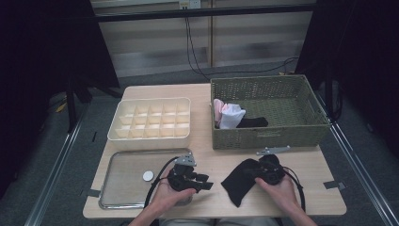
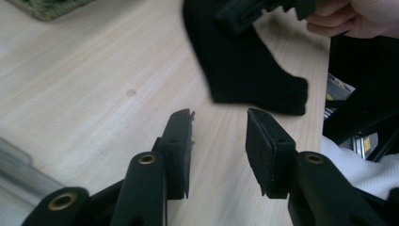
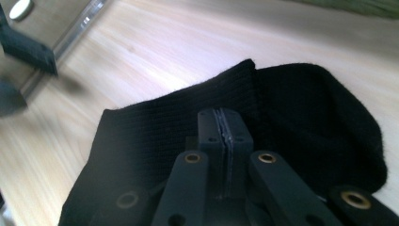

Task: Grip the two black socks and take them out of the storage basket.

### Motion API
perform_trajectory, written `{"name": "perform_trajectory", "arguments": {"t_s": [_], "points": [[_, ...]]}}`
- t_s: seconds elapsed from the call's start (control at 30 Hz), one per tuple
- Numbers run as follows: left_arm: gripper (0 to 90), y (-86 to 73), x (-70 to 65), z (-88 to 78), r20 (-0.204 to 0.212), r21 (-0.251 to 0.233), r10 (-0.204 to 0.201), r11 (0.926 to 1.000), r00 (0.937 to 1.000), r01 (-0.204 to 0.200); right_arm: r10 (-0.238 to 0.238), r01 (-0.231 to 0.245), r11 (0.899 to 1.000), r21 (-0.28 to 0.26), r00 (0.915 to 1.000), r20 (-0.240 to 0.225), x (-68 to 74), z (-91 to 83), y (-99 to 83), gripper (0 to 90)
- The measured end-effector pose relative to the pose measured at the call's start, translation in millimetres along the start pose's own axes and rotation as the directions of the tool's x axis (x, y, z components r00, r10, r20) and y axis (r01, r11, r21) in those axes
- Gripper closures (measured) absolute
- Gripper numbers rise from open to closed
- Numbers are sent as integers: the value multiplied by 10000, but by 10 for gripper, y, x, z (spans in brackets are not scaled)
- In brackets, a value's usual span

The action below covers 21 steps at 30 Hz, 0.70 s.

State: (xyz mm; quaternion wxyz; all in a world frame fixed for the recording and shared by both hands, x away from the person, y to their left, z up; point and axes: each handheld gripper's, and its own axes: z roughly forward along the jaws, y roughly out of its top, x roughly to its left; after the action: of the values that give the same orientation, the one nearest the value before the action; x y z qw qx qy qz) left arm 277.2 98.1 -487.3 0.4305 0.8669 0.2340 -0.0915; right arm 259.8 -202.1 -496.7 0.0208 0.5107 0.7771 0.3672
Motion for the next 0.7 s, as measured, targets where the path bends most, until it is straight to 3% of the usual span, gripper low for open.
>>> {"name": "perform_trajectory", "arguments": {"t_s": [0.17,0.23,0.33,0.43,0.53,0.7], "points": [[628,-36,26,39,-159,280,-91,9996,9998,95,-129,129,9999,-36,9999,-102,213,225,143,878],[604,-46,43,45,-379,538,29,9985,9993,-8,-280,283,9996,89,9992,-290,300,285,176,863],[593,-57,65,40,-473,479,-25,9988,9989,48,-725,732,9972,148,9966,-395,395,293,203,804],[581,-66,82,46,-579,671,37,9977,9983,2,-636,618,9974,-361,9967,-512,342,171,229,751],[581,-62,78,59,-589,604,34,9982,9983,2,-519,505,9966,-655,9985,-187,213,49,239,699],[553,-62,83,49,-540,593,-157,9981,9984,189,-704,705,9974,-154,9975,67,111,89,167,624]]}}
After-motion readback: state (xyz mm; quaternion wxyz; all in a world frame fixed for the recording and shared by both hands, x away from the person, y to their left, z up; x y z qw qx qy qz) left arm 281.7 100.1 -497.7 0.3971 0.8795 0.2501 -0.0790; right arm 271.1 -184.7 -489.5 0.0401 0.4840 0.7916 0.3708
